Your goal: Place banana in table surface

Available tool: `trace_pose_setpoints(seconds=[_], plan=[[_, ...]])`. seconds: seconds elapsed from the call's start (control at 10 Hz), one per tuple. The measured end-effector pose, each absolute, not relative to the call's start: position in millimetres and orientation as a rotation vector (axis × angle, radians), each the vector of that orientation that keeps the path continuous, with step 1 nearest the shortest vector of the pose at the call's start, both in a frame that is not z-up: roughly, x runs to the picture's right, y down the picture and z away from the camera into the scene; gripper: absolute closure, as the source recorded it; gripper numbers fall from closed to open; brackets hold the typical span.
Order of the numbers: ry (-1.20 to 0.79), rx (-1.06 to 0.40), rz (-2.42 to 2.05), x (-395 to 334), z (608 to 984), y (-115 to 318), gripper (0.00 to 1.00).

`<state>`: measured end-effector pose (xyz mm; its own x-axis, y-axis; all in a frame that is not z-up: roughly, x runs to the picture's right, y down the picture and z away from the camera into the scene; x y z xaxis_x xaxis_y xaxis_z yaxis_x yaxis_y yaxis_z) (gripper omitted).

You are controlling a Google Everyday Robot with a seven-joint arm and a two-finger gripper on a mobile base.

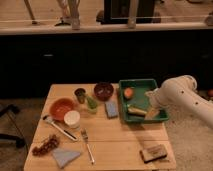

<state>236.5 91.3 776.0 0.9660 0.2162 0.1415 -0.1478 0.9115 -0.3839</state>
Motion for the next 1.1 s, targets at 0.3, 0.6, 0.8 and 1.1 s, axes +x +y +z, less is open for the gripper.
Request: trace_pose_setpoints(seconds=[0.3, 0.6, 0.8, 1.1], plan=[[-0.187, -0.366, 0.217, 241.7, 803.9, 89.1, 0.2], [-0.2, -0.378, 0.231, 241.3, 829.4, 93.0, 0.2], [-0.206, -0.391, 0.25, 243.7, 841.1, 97.4, 0.2], [-0.211, -0.402, 0.267, 240.5, 850.7, 101.8, 0.2]])
